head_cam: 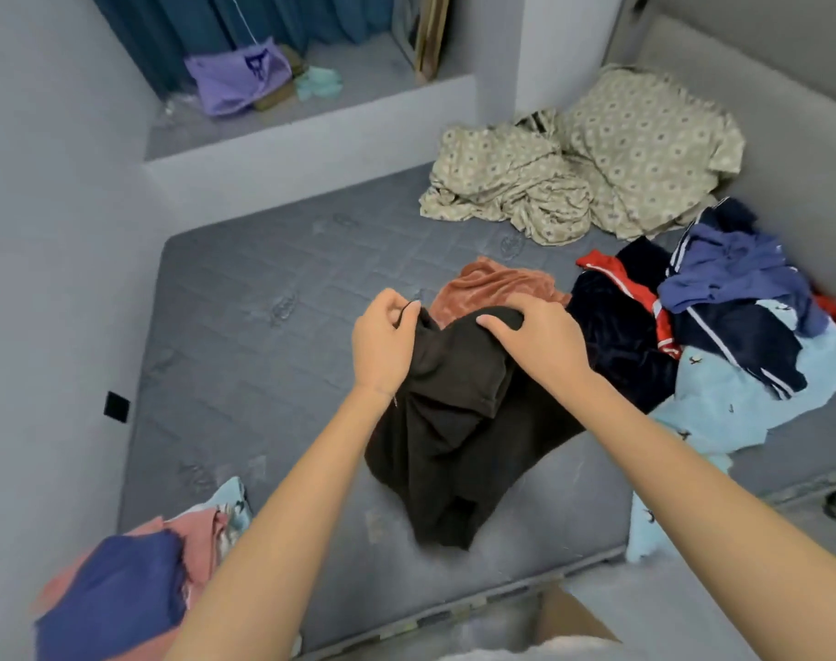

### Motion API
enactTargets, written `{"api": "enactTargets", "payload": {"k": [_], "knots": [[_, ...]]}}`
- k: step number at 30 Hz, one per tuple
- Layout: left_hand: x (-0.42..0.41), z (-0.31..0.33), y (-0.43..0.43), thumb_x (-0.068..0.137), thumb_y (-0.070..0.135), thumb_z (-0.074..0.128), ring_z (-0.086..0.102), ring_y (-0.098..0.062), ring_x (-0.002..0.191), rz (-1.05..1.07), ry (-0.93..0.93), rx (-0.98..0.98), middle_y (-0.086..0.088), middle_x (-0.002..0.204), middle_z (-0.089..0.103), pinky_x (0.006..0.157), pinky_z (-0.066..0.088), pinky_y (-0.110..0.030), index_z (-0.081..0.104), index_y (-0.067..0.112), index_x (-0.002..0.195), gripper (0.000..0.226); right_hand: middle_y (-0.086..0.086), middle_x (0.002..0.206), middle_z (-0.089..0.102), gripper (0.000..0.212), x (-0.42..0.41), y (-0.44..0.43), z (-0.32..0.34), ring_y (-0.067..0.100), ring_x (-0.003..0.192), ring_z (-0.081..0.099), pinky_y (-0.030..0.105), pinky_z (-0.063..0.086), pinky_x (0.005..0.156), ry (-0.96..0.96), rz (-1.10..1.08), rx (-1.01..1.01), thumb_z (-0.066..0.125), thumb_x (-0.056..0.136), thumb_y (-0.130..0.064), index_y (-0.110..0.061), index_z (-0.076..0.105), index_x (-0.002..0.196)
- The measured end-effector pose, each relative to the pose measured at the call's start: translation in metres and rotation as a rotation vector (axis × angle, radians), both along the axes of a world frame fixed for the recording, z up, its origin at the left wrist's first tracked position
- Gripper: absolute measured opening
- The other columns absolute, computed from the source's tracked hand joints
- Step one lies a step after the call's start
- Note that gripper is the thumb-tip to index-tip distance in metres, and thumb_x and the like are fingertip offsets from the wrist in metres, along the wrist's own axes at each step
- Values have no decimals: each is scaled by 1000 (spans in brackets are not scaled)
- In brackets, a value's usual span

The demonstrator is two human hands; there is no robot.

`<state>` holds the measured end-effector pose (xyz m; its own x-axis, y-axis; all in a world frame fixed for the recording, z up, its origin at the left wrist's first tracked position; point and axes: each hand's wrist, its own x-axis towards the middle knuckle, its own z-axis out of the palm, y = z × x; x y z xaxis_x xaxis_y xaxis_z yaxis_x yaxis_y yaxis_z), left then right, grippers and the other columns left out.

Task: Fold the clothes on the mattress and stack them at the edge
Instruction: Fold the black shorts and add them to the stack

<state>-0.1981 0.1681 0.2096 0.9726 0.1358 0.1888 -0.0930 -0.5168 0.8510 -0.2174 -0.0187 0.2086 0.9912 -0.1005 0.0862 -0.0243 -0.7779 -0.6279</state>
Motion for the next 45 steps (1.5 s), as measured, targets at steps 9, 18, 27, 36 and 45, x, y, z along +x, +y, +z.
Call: {"api": "enactTargets", "payload": {"k": [9, 18, 27, 36, 45], "knots": [[-11, 40, 74, 89, 15, 57, 45, -17, 70, 177, 148, 63, 1, 70, 49, 59, 30, -26, 44, 13, 66, 27, -2, 86, 69, 36, 0, 57, 35, 16, 84, 62, 41, 51, 73, -18, 123, 31, 58, 89, -50, -17, 71, 88], [-32, -7, 126, 91, 14, 55, 43, -20, 75, 428, 197, 1, 0, 70, 44, 60, 23, -26, 41, 11, 69, 27, 3, 75, 66, 46, 4, 86, 16, 18, 74, 60, 41, 50, 66, 35, 208, 43, 54, 90, -54, -11, 67, 80], [-36, -118, 154, 91, 10, 53, 55, -30, 77, 169, 693, 227, -14, 76, 57, 68, 38, -34, 36, 16, 64, 32, 5, 65, 58, 46, 9, 108, -79, 25, 68, 57, 31, 32, 50, 400, 331, -202, 56, 92, -48, -13, 51, 63], [-30, -220, 173, 98, 22, 48, 61, -34, 99, -109, 959, 381, -17, 104, 65, 89, 49, -42, 55, 12, 105, 13, -6, 98, 68, 21, -19, 109, -187, 19, 98, 63, 29, 45, 73, 604, 181, -135, 59, 91, -42, -24, 67, 96], [22, -302, 145, 100, 29, 47, 41, -28, 133, -168, 810, 433, -10, 144, 44, 107, 38, -48, 35, 20, 146, 49, 4, 126, 57, 45, 14, 94, -271, 22, 122, 49, 41, 47, 94, 667, 125, -89, 62, 90, -42, -18, 57, 127]]}}
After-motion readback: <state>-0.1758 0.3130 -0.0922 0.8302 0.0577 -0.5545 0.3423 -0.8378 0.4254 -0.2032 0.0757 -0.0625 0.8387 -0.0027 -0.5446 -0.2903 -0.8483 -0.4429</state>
